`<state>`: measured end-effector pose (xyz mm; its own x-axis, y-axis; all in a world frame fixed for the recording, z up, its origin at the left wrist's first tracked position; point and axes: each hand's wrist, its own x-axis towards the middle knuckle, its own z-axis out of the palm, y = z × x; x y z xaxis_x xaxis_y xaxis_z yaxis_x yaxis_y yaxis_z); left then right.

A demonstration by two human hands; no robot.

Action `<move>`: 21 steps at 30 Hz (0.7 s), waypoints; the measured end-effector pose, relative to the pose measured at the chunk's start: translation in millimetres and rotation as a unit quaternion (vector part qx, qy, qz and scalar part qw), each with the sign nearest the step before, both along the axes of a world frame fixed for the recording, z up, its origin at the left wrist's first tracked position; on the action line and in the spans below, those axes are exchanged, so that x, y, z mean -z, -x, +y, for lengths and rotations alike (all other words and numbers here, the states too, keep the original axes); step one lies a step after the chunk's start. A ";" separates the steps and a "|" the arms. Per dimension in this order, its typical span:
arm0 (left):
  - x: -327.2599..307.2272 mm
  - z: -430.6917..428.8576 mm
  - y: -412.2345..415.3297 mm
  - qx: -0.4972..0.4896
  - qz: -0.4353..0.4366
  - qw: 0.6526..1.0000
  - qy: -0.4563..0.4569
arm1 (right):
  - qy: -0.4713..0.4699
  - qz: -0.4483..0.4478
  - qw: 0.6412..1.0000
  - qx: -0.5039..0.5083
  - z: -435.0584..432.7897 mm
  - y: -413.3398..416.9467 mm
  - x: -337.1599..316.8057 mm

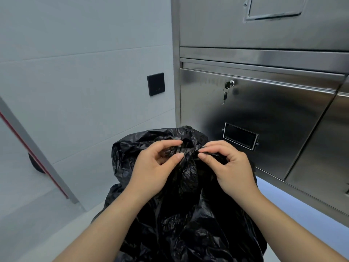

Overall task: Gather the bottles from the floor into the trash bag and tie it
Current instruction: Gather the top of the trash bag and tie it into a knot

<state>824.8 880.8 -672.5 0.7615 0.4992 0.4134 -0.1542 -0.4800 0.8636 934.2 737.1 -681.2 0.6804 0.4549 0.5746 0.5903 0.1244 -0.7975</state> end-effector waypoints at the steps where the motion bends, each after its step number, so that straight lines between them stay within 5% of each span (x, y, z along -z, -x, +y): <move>1: 0.5 0.6 -0.2 -0.013 -0.004 1.000 0.020 | 0.002 0.006 1.000 0.013 -0.5 -1.4 1.7; 9: 2.0 8.9 0.0 -0.074 0.001 0.997 -0.006 | 0.031 0.100 0.993 0.057 -0.2 -15.7 13.2; 15: 7.9 34.4 7.0 -0.126 0.035 0.990 -0.043 | -0.040 0.277 0.955 0.102 -25.9 -40.8 14.6; 21: 4.1 27.7 8.4 -0.127 0.027 0.977 -0.170 | -0.040 0.106 0.989 0.098 -25.1 -25.7 1.7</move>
